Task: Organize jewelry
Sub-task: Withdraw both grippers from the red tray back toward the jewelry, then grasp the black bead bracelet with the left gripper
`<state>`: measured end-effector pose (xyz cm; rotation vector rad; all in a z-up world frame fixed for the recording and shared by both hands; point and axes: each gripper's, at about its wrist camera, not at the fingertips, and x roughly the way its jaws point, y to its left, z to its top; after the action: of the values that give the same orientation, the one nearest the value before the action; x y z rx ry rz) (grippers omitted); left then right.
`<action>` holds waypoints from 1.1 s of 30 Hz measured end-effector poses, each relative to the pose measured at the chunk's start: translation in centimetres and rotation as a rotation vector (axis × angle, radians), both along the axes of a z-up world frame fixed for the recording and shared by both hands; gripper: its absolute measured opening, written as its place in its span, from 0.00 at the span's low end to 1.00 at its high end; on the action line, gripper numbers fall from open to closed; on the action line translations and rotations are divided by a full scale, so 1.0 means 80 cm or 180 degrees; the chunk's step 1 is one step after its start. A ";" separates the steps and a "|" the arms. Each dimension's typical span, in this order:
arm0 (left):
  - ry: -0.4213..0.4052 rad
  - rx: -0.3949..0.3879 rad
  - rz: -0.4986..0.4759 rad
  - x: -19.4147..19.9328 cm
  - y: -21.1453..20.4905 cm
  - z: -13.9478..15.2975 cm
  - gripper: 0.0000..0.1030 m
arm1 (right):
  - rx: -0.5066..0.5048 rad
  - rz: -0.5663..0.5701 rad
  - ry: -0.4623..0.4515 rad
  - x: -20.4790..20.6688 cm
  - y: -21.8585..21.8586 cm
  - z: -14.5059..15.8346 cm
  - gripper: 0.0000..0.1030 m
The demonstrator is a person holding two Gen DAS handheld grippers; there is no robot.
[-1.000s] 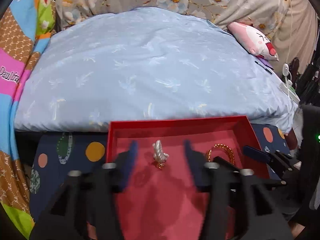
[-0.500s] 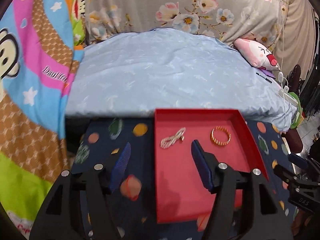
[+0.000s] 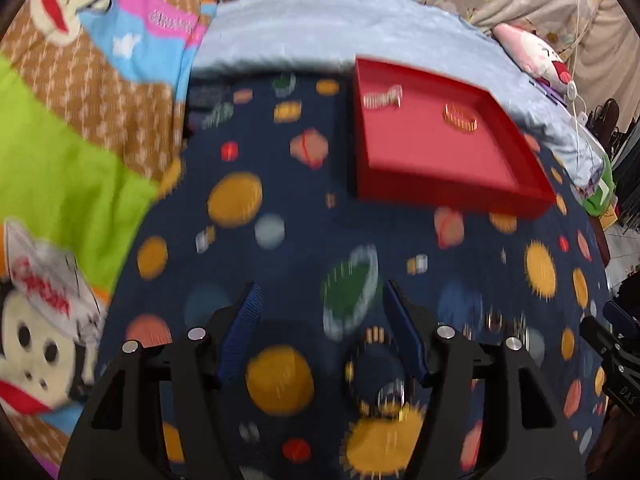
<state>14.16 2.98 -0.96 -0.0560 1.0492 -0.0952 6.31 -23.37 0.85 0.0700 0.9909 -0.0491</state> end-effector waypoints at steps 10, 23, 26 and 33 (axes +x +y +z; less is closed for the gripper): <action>0.0149 0.0049 0.0018 -0.030 -0.003 -0.043 0.59 | 0.0037 0.0109 0.0106 -0.034 0.025 -0.015 0.70; 0.0078 0.0211 -0.0221 -0.032 -0.030 -0.056 0.21 | 0.0073 0.0139 0.0185 -0.023 0.031 -0.028 0.70; 0.0055 0.0203 -0.0308 -0.034 -0.034 -0.056 0.08 | 0.0099 0.0142 0.0207 -0.022 0.031 -0.032 0.70; 0.0004 -0.0022 -0.0382 -0.046 -0.035 -0.033 0.07 | 0.0238 0.0170 0.0275 -0.012 0.035 -0.045 0.68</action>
<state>10.44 0.21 -3.58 0.0008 1.0533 -0.2076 5.38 -20.54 -2.72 0.1107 1.0804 0.0343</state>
